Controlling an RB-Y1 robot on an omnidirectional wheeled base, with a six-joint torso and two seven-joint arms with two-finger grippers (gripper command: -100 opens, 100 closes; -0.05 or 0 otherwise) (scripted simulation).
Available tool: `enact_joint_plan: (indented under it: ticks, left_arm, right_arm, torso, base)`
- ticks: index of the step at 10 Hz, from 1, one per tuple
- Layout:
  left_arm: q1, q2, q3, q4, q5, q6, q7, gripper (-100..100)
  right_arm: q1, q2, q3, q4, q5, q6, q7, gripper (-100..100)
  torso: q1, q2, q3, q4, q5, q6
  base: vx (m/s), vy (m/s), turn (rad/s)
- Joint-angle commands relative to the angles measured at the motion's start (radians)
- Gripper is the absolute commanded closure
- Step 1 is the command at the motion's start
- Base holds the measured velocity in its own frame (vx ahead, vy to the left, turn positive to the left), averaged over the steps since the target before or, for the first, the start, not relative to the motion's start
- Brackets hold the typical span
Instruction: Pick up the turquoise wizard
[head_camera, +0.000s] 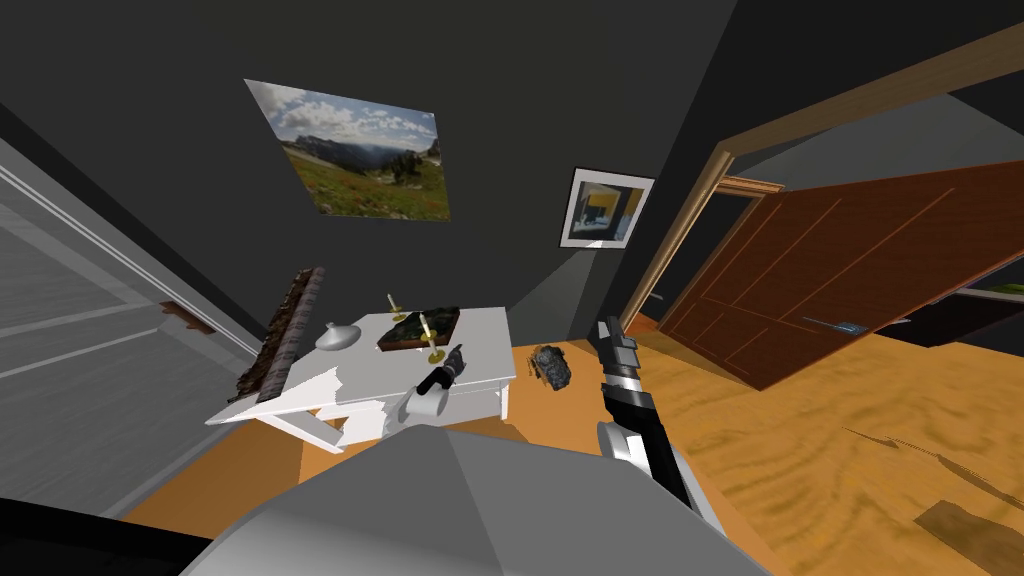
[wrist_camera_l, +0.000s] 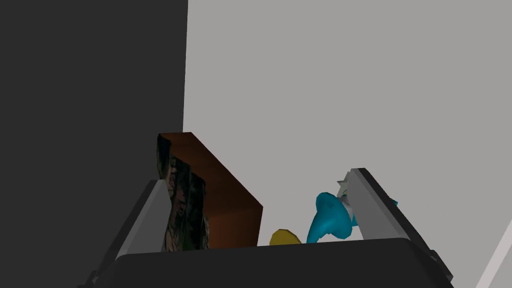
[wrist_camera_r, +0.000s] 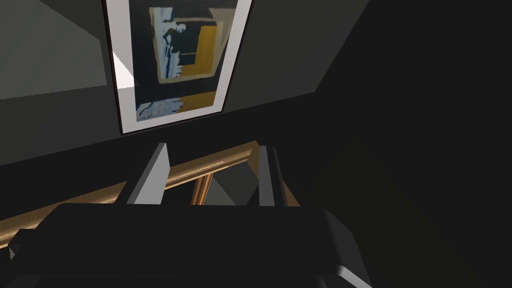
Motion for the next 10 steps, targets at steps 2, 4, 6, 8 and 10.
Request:
enact_joint_plan:
  ticks: [2,4,6,8,10]
  left_arm:
    - [-0.023,0.003,-0.014,0.045,0.008,0.030,0.012,-100]
    - [-0.036,0.009,-0.032,0.080,0.017,0.061,0.025,-100]
    - [-0.045,0.016,-0.049,0.109,0.025,0.085,0.035,-100]
    - [-0.045,0.030,-0.077,0.153,0.036,0.118,0.048,-100]
    - [-0.048,0.033,-0.074,0.146,0.040,0.106,0.046,0]
  right_arm:
    - [0.000,0.000,0.000,0.000,0.000,0.000,0.000,0]
    - [0.000,0.000,0.000,0.000,0.000,0.000,0.000,0]
    - [0.000,0.000,0.000,0.000,0.000,0.000,0.000,0]
    - [0.000,0.000,0.000,0.000,0.000,0.000,0.000,0]
    - [0.000,0.000,0.000,0.000,0.000,0.000,0.000,0]
  torso:
    - [0.000,-0.001,0.000,0.000,0.000,0.000]
    - [0.000,0.000,0.000,0.000,0.000,0.000]
    - [0.000,-0.001,-0.001,0.000,0.000,0.000]
    - [0.001,-0.002,-0.001,0.000,0.000,0.000]
    - [-0.001,-0.001,0.000,0.000,0.000,0.000]
  base:
    - [0.036,0.034,0.016]
    - [0.032,0.029,0.023]
    - [0.047,0.033,0.040]
    - [0.059,0.039,0.055]
    - [0.016,0.008,0.005]
